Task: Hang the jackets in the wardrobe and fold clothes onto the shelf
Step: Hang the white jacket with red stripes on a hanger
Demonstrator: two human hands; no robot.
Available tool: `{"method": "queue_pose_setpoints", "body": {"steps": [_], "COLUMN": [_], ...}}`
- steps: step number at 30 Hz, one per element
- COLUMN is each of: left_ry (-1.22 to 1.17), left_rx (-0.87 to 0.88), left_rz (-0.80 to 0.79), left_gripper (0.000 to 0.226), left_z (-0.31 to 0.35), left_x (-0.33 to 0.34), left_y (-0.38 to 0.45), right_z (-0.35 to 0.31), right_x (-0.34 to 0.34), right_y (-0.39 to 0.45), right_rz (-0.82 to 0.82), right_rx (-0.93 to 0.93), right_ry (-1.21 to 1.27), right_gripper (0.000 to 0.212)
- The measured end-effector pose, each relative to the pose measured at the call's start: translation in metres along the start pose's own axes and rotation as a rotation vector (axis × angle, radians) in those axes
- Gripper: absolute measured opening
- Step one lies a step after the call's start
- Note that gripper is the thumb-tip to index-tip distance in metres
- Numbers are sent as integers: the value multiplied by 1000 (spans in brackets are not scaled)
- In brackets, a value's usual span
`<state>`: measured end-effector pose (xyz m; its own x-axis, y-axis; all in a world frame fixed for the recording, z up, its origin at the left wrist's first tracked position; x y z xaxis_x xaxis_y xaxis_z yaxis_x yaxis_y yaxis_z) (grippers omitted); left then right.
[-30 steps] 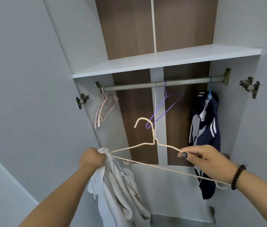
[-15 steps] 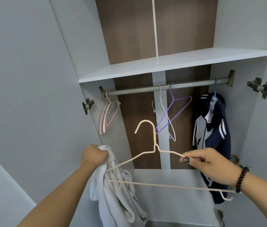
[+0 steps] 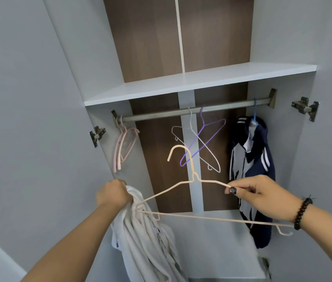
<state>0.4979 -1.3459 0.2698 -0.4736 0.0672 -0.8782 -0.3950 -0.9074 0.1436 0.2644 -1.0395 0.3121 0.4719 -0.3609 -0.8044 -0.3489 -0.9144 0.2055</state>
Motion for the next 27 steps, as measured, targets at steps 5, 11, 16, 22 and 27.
{"method": "queue_pose_setpoints", "body": {"steps": [5, 11, 16, 22, 27], "left_ry": [-49, -168, -495, -306, -191], "left_rx": [70, 234, 340, 694, 695], "left_rz": [-51, 1, 54, -92, -170], "left_gripper": [21, 22, 22, 34, 34], "left_z": [36, 116, 151, 187, 177], "left_x": [17, 13, -9, -13, 1], "left_y": [-11, -39, -60, -75, -67], "right_z": [6, 12, 24, 36, 35], "right_x": [15, 40, 44, 37, 35], "right_y": [3, 4, -6, -7, 0], "right_rz": [-9, -5, 140, 329, 320], "right_rx": [27, 65, 63, 62, 31], "right_ry": [-24, -234, -9, 336, 328], "right_gripper": [24, 28, 27, 31, 28]}}
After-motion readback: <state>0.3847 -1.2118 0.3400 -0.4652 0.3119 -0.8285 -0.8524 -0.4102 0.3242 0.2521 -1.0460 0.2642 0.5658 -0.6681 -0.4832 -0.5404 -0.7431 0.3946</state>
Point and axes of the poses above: each hand's wrist, its own y-axis towards the middle knuckle, its own x-axis out of the palm, z = x × y, the point moved 10 cm from there along y, towards the middle knuckle, and after that the axes turned 14 degrees about -y, right-handed, at the moved point
